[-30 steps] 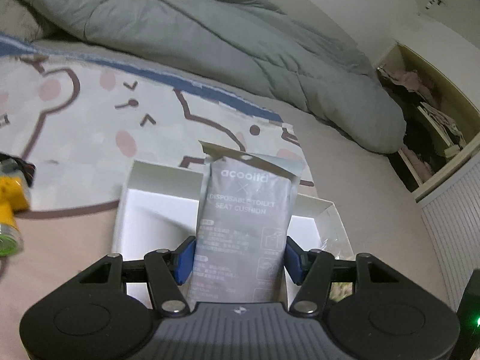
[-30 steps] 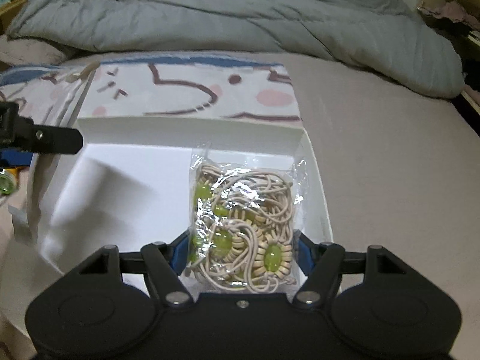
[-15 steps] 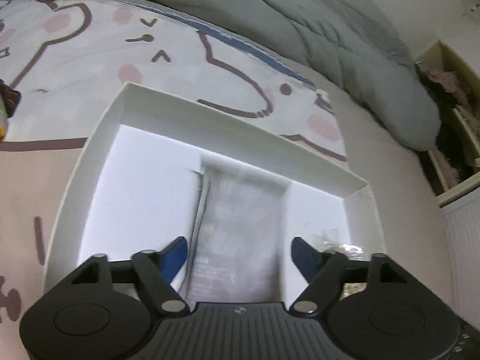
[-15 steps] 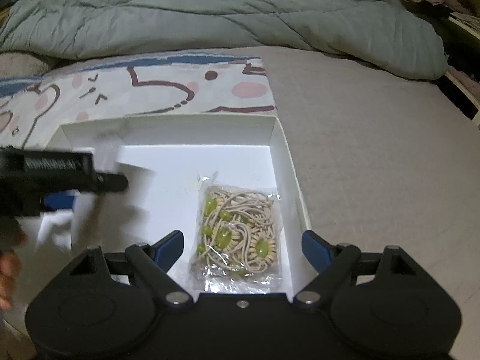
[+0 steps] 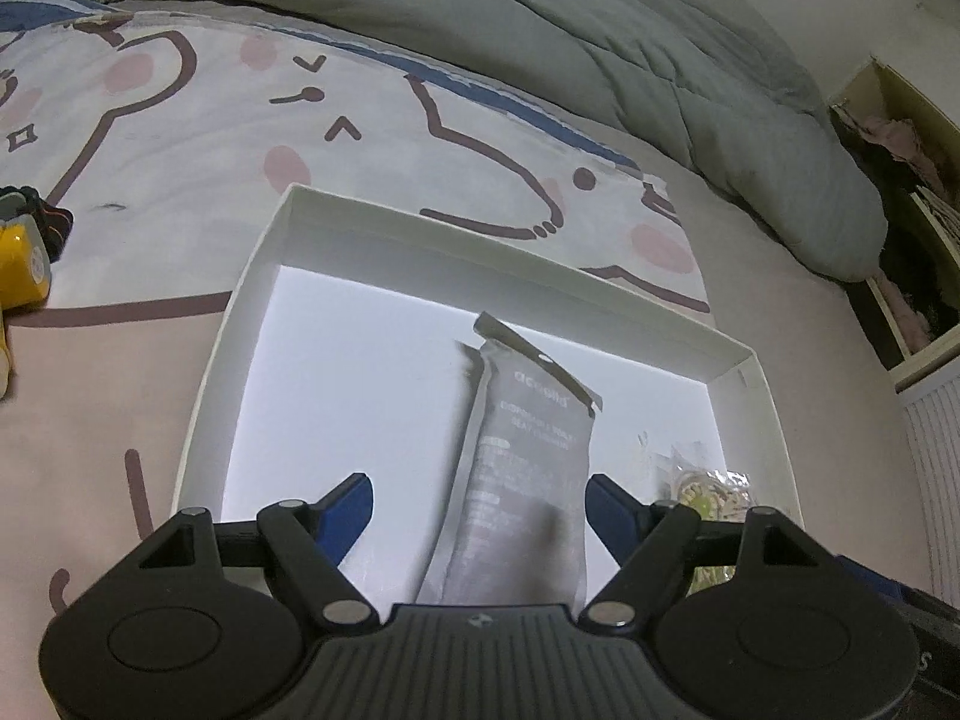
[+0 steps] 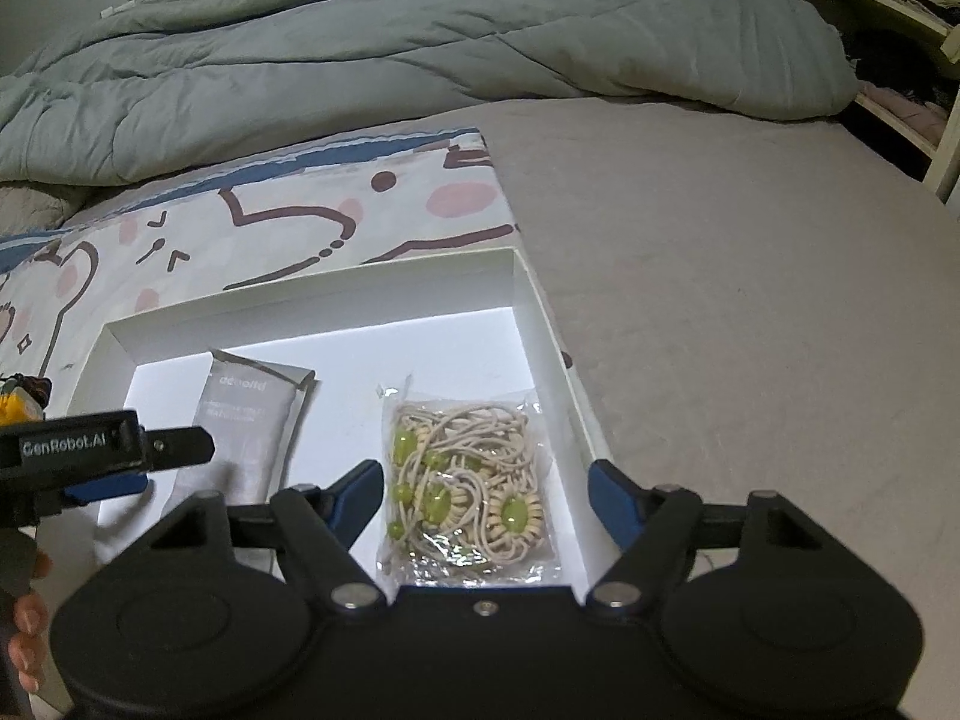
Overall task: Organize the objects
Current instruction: 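Lower into the tray and open the right tool on the bag while the left tool releases the packet, then lift both tools up and away from the white tray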
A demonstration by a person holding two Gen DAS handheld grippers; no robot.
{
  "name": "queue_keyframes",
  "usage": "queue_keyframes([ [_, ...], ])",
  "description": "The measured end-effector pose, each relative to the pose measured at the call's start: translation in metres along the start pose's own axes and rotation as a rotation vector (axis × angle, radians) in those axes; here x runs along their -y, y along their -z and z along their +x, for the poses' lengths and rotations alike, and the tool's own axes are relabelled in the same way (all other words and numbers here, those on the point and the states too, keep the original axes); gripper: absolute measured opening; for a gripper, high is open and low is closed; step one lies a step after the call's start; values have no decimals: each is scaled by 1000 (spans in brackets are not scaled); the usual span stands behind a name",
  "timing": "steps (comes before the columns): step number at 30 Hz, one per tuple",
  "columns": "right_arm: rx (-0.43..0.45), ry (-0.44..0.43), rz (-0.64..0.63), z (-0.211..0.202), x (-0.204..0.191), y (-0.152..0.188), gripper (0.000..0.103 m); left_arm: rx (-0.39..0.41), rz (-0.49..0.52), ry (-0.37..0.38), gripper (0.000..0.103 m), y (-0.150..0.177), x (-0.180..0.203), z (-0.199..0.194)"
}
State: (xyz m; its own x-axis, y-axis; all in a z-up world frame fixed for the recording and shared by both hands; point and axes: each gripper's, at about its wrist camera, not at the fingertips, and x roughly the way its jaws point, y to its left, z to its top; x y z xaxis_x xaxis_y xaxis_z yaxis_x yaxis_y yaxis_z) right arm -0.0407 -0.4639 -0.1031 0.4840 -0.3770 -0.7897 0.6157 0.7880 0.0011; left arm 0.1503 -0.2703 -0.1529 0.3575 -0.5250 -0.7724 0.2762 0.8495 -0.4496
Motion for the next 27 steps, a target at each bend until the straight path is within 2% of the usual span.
queue_keyframes([
  [9, 11, -12, -3, -8, -7, -4, 76, -2, 65, 4, 78, -4, 7, -18],
  [17, 41, -28, 14, -34, -14, -5, 76, 46, 194, -18, 80, -10, 14, -60],
  [27, 96, -32, 21, -71, -25, 2, 79, 80, 287, -47, 90, -5, 14, -103],
])
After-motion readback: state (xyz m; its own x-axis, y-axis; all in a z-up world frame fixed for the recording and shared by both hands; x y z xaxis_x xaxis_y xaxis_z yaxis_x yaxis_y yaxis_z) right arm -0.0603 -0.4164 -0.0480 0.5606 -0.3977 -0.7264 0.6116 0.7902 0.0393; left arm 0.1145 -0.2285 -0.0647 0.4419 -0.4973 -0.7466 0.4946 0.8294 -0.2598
